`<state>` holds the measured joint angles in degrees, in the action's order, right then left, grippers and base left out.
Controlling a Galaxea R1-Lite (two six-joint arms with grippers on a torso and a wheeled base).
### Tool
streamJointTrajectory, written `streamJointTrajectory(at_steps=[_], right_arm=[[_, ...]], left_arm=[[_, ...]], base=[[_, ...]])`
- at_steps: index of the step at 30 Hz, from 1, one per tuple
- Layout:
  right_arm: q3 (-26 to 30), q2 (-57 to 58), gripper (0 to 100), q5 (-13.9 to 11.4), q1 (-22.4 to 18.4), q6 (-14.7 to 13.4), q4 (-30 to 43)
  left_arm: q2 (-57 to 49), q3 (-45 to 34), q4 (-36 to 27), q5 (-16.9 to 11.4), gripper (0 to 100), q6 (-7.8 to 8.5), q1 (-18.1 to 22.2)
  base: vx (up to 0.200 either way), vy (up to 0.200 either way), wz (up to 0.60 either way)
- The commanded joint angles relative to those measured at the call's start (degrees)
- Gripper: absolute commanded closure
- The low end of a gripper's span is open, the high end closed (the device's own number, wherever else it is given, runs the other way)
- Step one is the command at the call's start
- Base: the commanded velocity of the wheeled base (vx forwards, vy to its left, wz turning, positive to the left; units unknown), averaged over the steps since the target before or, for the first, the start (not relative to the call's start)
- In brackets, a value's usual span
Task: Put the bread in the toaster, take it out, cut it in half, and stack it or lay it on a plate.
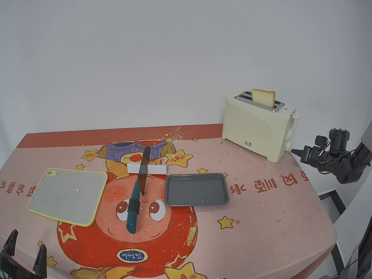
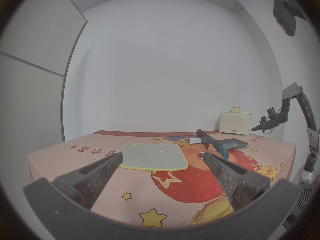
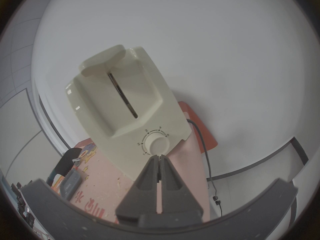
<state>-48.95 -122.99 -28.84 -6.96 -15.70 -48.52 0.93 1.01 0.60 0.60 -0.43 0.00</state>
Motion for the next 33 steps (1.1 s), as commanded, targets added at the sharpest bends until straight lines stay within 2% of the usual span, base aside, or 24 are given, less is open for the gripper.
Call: streamJointTrajectory(at_steps=[1, 9, 29, 33], right_arm=[[-0.19, -1.20, 100, 0.01, 0.11, 0.06, 0.00], [-0.10, -1.29, 100, 0.19, 1.51, -0.12, 0.00], [-0.36, -2.08, 100, 0.89, 1.95, -0.03, -0.26], [-0.19, -2.69, 100, 0.98, 2.21, -0.29, -2.81]], left_arm=[[-0.93, -1.01, 0.02, 0.02, 0, -0.01, 0.00], [-0.93, -1.01, 0.02, 0.02, 0, -0.01, 0.00], [-0.93, -1.01, 0.02, 0.02, 0, -0.01, 0.00], [-0.93, -1.01, 0.02, 0.02, 0, -0.01, 0.00]], base=[[0.000, 0.000, 0.00], [0.000, 0.000, 0.00], [0.000, 0.000, 0.00], [0.000, 0.000, 0.00]])
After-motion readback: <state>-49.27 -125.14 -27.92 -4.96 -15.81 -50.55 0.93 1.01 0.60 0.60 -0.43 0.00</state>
